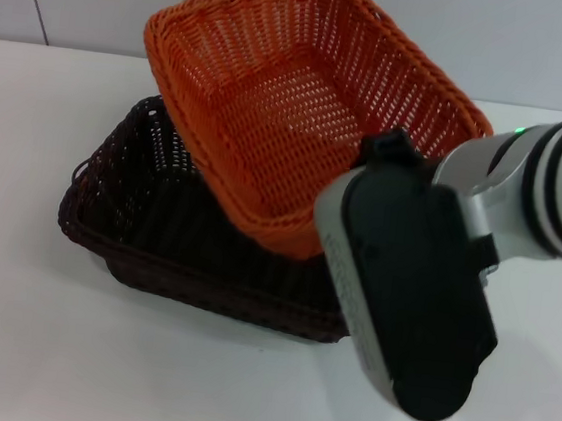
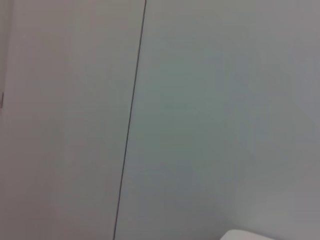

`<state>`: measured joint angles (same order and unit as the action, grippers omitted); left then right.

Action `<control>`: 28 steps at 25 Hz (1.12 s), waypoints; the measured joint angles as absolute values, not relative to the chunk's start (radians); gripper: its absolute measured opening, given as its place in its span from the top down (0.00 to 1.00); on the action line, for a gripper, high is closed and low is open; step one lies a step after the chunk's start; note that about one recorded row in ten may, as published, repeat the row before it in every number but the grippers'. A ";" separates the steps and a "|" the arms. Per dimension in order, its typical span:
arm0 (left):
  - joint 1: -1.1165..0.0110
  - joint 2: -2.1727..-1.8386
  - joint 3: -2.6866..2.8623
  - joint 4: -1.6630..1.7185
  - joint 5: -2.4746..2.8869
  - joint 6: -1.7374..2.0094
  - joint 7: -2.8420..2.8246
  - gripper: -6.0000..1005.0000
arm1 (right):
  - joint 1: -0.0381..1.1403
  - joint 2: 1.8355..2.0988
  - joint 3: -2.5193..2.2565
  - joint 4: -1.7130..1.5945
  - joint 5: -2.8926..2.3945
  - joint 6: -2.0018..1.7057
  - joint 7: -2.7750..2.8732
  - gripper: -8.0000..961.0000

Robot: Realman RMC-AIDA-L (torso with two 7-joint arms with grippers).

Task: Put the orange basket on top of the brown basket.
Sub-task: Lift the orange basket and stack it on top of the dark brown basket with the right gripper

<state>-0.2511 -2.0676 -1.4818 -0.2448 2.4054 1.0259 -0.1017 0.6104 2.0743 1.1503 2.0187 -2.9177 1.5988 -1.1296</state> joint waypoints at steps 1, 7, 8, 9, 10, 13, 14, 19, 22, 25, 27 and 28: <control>-0.249 -2.069 -1.482 -0.245 2.406 1.026 -0.102 0.39 | 0.613 2.074 1.142 2.018 -2.918 1.601 -1.130 0.76; -0.242 -2.071 -1.476 -0.253 2.405 1.029 -0.102 0.39 | 0.617 2.074 1.115 2.020 -2.918 1.608 -1.175 0.78; -0.241 -2.072 -1.475 -0.255 2.405 1.031 -0.102 0.39 | 0.612 2.074 1.115 2.021 -2.918 1.607 -1.193 0.78; -0.240 -2.073 -1.475 -0.255 2.405 1.032 -0.102 0.39 | 0.608 2.073 1.115 2.021 -2.918 1.605 -1.209 0.78; -0.239 -2.073 -1.475 -0.256 2.406 1.033 -0.102 0.39 | 0.604 2.072 1.115 2.022 -2.918 1.604 -1.227 0.79; -0.235 -2.074 -1.475 -0.257 2.405 1.036 -0.102 0.39 | 0.604 2.067 1.111 2.023 -2.919 1.596 -1.256 0.80; -0.233 -2.074 -1.474 -0.258 2.405 1.038 -0.102 0.39 | 0.605 2.067 1.109 2.023 -2.919 1.595 -1.262 0.81; -0.231 -2.075 -1.460 -0.258 2.407 1.035 -0.102 0.39 | 0.613 2.052 1.073 2.006 -2.919 1.582 -1.267 0.81; -0.227 -2.075 -1.459 -0.260 2.407 1.041 -0.103 0.40 | 0.621 2.043 1.062 1.986 -2.919 1.572 -1.267 0.81; -0.223 -2.074 -1.459 -0.266 2.407 1.043 -0.110 0.40 | 0.619 2.030 1.044 1.987 -2.920 1.572 -1.267 0.81; -0.222 -2.074 -1.459 -0.269 2.407 1.043 -0.115 0.39 | 0.618 2.024 1.034 1.987 -2.920 1.573 -1.269 0.81; -0.221 -2.074 -1.459 -0.270 2.407 1.043 -0.116 0.39 | 0.619 2.021 1.028 1.982 -2.921 1.575 -1.270 0.82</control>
